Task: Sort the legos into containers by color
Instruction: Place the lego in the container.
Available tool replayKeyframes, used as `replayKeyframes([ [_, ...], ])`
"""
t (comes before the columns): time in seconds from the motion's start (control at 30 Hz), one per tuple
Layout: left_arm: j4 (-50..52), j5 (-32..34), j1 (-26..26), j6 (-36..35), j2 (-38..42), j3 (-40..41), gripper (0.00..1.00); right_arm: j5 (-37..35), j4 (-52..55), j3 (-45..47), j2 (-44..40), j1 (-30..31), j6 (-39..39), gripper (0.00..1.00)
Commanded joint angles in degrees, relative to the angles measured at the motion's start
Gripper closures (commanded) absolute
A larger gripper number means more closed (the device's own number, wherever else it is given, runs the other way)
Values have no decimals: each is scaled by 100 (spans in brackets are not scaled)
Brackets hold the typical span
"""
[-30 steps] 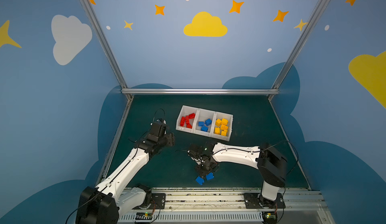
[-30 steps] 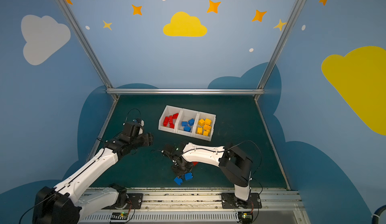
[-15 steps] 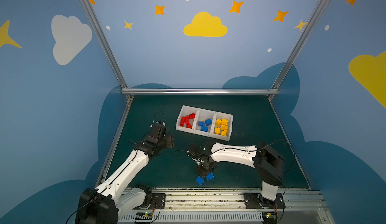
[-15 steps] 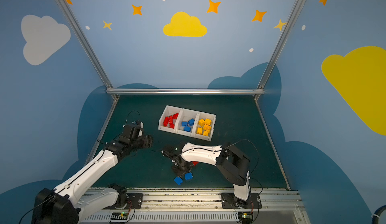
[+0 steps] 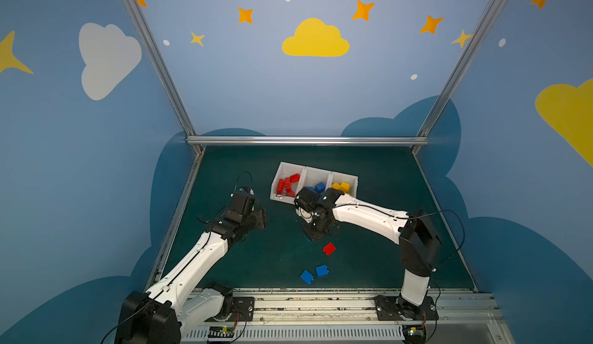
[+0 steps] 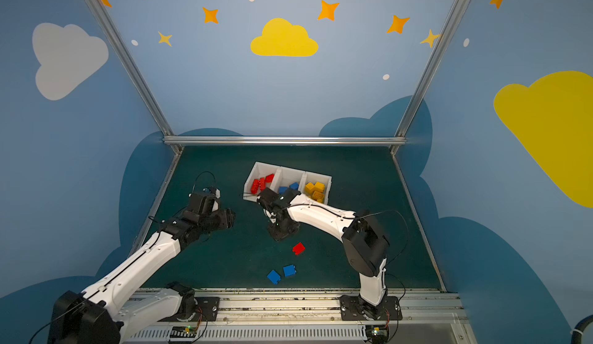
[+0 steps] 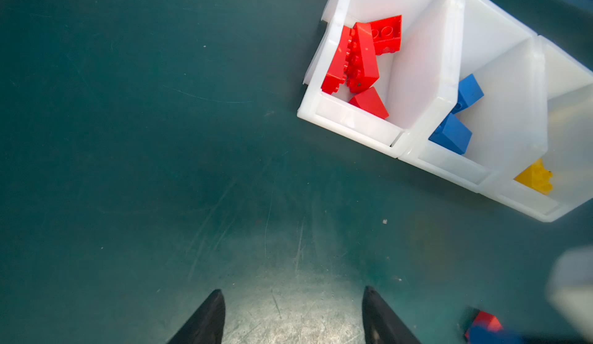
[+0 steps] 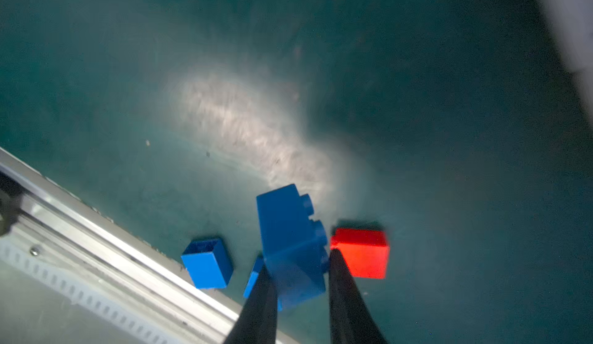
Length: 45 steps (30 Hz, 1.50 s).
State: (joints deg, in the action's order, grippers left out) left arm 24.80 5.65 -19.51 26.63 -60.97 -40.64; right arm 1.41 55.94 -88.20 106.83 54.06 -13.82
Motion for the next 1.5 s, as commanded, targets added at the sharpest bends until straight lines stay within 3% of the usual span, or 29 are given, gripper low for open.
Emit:
replayKeyframes([
  [0.0, 7, -181, 21, 84, 153, 92, 32, -344, 378, -847, 202, -461, 715, 83],
  [0.23, 12, -544, 10, 146, 299, 258, 32, -297, 549, -2664, 1441, -1366, 1033, 83],
  [0.5, -23, -840, -3, 328, 433, 449, 32, -291, 671, -3679, 2363, -1715, 864, 80],
  [0.57, -92, -965, -18, 343, 418, 494, 32, -308, 678, -3777, 2433, -1737, 860, 77],
  [0.73, -143, -1149, -30, 316, 327, 503, 32, -281, 848, -4046, 2507, -1811, 820, 52],
  [0.83, -135, -1154, -69, 285, 348, 522, 32, -312, 861, -4038, 2402, -1812, 841, 45],
  [1.03, -13, -1058, -341, 87, 342, 441, 32, -337, 910, -3991, 2048, -1809, 788, 43],
  [1.17, 237, -787, -937, -141, 193, 290, 32, -171, 773, -3454, 1497, -1801, 715, 42],
  [1.47, 450, -354, -2732, -62, -295, 193, 32, -256, 285, -1027, -264, -1807, 510, 41],
])
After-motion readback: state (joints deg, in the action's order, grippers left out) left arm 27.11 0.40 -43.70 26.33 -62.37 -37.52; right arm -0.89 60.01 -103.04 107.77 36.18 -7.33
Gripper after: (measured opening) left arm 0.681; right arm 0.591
